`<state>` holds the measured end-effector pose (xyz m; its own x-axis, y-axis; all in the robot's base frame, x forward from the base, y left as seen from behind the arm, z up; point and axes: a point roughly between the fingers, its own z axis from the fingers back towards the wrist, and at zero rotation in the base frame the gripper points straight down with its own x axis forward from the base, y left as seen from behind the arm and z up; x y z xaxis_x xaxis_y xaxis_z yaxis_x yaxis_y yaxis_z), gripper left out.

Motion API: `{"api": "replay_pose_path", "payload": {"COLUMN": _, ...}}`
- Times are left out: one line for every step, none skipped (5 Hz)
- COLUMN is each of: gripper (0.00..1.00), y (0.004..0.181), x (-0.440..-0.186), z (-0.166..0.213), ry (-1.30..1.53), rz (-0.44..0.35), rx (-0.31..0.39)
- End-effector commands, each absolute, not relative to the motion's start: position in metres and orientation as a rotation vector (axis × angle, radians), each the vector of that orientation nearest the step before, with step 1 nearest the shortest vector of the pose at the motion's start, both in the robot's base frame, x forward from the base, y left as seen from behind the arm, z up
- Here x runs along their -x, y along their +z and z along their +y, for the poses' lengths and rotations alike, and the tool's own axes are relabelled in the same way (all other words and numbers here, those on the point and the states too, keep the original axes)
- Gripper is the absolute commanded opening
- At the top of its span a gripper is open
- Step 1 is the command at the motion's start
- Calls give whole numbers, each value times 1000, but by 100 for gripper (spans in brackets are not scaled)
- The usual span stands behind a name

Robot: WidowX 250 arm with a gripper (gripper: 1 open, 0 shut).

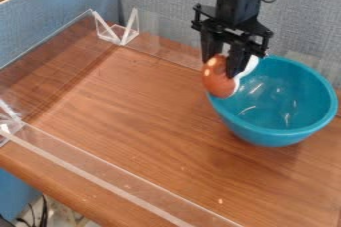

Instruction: Remove the mushroom from inside the blue bowl and put it on the table

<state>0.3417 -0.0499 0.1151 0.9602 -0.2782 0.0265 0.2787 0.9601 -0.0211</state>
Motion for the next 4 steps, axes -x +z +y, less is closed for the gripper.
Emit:
{"api": "replay_pose_path", "payload": {"gripper": 0, "y": 148, "x": -341, "z": -43, "ry": -278, "rz": -125, "rx": 19}}
{"api": "replay_pose_path", "payload": {"gripper": 0, "y": 149, "x": -340, "z": -40, "ry": -285, "rz": -129, "rx": 17}}
{"api": "replay_pose_path", "payload": {"gripper": 0, "y": 149, "x": -339, "z": -38, "ry": -292, "rz": -131, "rx": 14}}
{"api": "replay_pose_path", "payload": {"gripper": 0, "y": 148, "x": -338, "z": -34, "ry": -297, "rz": -131, "rx": 11}}
